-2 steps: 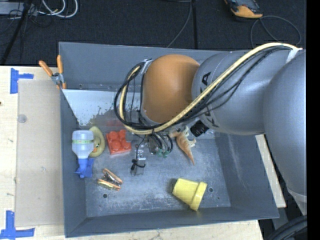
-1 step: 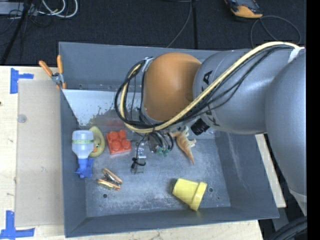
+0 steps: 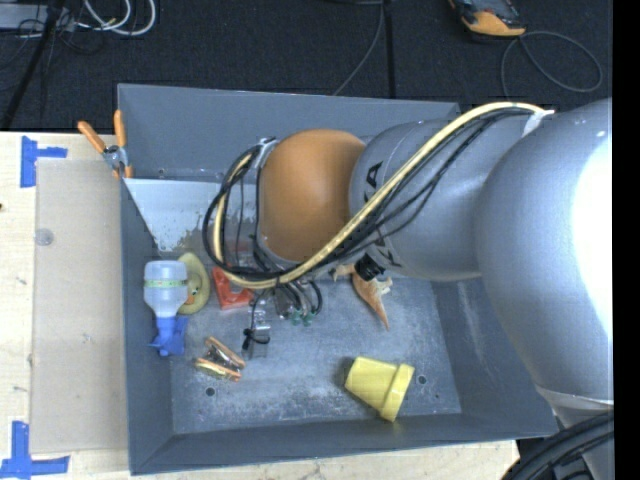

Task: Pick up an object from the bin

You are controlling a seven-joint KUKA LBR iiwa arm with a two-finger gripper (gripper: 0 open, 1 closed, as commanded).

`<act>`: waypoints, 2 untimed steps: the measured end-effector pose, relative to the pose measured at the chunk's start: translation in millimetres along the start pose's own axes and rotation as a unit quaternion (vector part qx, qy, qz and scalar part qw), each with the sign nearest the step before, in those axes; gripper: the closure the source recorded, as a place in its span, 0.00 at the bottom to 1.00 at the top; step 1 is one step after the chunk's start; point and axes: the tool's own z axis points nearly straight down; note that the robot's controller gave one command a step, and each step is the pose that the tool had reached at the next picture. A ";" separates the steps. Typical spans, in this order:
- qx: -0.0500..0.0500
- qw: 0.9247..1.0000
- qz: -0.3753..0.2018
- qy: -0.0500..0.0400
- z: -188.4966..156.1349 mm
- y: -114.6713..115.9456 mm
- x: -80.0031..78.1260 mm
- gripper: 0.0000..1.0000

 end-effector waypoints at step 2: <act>0.002 0.998 0.059 0.006 67.7 -18.1 21.2 0.00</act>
Offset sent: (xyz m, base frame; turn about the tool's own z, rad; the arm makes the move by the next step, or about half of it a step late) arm 0.0000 0.0000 0.0000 0.0000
